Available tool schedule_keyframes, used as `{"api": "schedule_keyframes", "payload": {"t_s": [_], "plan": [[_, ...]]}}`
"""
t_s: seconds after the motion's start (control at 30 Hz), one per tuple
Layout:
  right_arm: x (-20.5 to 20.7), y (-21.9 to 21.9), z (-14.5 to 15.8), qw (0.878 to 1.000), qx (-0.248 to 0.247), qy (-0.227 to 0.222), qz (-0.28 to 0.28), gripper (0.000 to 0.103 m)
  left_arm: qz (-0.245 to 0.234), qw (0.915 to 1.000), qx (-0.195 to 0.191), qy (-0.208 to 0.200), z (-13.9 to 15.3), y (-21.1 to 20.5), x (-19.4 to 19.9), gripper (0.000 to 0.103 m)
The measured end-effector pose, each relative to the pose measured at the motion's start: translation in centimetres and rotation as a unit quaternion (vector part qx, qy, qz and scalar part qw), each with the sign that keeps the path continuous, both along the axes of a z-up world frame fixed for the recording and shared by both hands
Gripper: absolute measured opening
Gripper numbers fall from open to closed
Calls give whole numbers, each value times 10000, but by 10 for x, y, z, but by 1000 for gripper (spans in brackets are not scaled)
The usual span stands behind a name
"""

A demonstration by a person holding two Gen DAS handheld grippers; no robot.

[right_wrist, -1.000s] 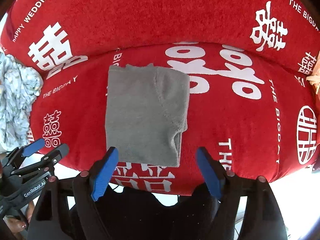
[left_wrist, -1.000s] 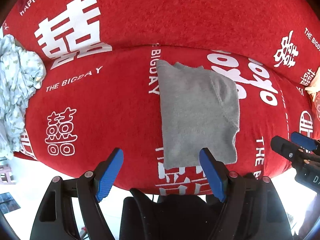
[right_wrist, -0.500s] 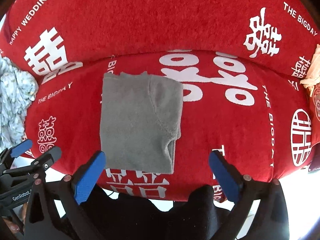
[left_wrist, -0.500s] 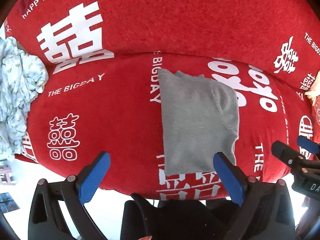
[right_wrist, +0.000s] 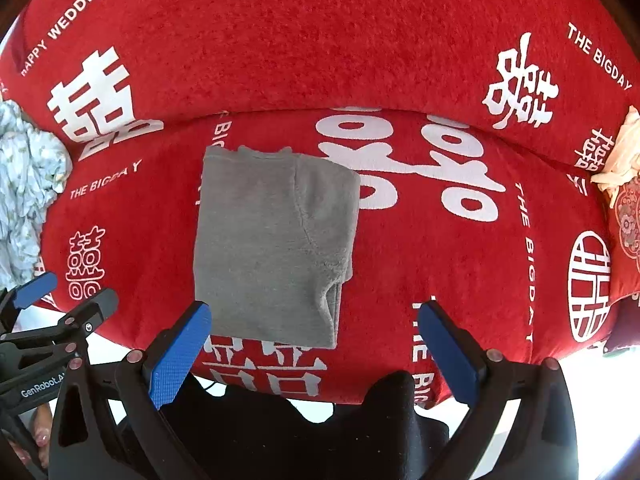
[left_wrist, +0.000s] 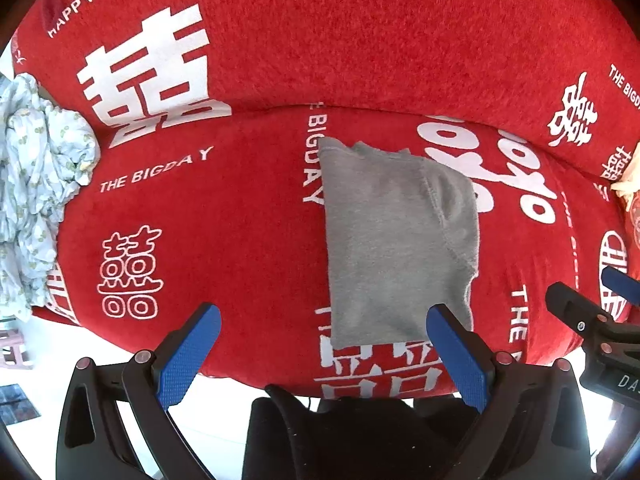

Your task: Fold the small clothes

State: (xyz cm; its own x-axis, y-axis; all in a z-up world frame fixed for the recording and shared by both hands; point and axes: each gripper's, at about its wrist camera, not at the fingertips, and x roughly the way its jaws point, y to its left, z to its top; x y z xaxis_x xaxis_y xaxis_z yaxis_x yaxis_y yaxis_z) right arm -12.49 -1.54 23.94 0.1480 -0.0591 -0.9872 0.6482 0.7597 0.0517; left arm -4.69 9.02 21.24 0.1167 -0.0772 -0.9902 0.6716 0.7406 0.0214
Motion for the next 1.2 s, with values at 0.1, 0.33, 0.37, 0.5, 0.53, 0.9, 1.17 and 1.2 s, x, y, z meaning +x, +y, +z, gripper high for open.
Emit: {"api": "schedule_keyframes", "payload": {"t_s": [0.1,0.33,0.37,0.5,0.53,0.9,1.17,1.2], "plan": [[0,0,1,10000,12,-16,-7,103,-8,10000,57,-30,1,0,-1,103],[1,1,3,10000,-25,-34,-7,103,30,9999,80,-73,3,2,-2,103],[1,1,3,10000,-24,-36,-12,103,35,9999,78,-72,3,3,-2,103],[1,2,4,10000,-19,-30,-13,103,46,9999,69,-74,4,4,-2,103],[1,2,4,10000,-25,-28,-9,103,45,9999,70,-71,4,4,-2,103],[-1,4,4,10000,-35,-17,-43,103,63,10000,49,-58,5,6,-2,103],[-1,3,6,10000,-68,-9,-13,103,221,9997,38,-86,6,7,-3,103],[-1,4,6,10000,-73,-10,-9,103,240,9997,42,-82,5,7,-3,103]]}}
